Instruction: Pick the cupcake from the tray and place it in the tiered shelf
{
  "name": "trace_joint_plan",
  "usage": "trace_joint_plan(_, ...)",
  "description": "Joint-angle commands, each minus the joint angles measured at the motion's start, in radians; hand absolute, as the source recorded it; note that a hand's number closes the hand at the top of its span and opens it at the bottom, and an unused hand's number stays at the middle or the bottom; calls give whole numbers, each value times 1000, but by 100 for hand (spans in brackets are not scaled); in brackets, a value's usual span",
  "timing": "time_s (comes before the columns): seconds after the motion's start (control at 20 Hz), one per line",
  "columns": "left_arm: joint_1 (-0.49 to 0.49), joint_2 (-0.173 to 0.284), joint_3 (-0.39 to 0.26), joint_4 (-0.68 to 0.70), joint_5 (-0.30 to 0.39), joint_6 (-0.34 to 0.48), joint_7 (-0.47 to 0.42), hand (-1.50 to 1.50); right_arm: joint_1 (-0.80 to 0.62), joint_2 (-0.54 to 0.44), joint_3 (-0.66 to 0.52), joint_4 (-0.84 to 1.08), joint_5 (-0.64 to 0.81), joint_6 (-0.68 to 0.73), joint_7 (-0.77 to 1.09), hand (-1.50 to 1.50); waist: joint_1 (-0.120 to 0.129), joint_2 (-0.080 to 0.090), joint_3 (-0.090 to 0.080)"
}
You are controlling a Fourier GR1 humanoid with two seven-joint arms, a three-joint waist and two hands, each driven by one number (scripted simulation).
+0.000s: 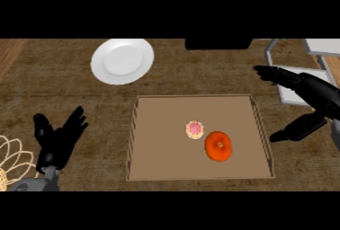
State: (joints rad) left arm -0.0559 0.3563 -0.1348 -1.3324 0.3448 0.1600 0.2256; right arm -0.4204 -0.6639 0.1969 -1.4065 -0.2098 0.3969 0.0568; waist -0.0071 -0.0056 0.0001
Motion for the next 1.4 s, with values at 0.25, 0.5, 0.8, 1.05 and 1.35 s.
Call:
trace_joint_plan(0.25, -18, -39, -14, -13, -36, 36, 43, 0, -119, 125, 141, -249, 119, -167, 520, -150, 7, 1, -1)
trace_joint_plan(0.5, 28, -16, 17, -46, -11, -25, 30, 0, -220, 209, 206, -204, 260, -201, 668, -150, 21, 4, -1)
trace_joint_plan(0.8, 30, -36, 29, 3, -46, -43, -4, 0, -199, 309, 256, -203, 318, -150, 807, -150, 13, 5, -1)
trace_joint_plan(1.05, 24, -29, 59, -54, -47, -36, 61, 0, -166, 387, 317, -191, 444, -141, 821, -150, 13, 4, 0)
trace_joint_plan(1.35, -22, -57, 90, 38, -77, -66, 34, 0, -154, 429, 264, -167, 514, -72, 862, -150, 10, 5, 0)
